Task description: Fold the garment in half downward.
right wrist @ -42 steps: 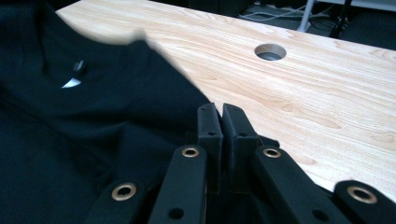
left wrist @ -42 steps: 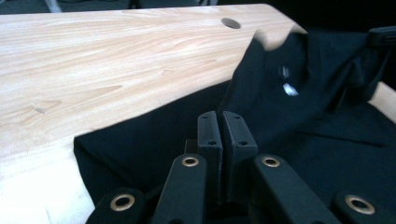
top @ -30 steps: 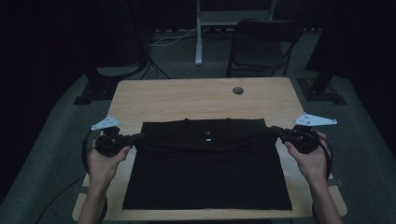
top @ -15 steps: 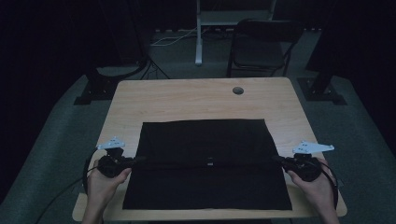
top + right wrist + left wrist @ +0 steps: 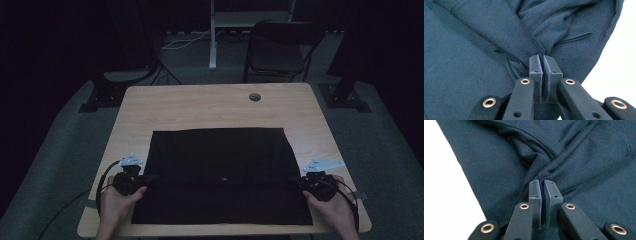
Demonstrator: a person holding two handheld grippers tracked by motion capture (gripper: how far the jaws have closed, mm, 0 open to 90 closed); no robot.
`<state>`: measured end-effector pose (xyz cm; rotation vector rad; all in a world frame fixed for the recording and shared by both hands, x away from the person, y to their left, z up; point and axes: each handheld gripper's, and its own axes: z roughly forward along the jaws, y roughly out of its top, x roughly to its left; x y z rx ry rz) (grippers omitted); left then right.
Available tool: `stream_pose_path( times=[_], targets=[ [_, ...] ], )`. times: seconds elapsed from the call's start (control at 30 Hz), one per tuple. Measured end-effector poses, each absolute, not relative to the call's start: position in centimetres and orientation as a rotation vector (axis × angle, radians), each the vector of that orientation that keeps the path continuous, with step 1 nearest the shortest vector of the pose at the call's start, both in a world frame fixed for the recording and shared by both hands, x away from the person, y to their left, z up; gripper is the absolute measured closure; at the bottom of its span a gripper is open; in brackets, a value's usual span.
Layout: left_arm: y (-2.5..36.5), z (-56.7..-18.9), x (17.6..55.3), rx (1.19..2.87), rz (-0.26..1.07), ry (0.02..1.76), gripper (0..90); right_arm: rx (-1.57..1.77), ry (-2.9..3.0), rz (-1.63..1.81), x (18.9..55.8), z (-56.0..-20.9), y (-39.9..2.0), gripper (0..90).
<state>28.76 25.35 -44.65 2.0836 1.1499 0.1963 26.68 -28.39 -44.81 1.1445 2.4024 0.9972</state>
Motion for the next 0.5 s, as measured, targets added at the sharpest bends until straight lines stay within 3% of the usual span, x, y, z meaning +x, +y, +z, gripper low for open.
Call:
stream_pose_path(
  times=[0.5],
  targets=[
    [24.1,-44.9,31.2,2.055,0.263,1.171,85.3,1.150,2.346,0.959,28.6,-44.9,-28.3,84.9]
  ],
)
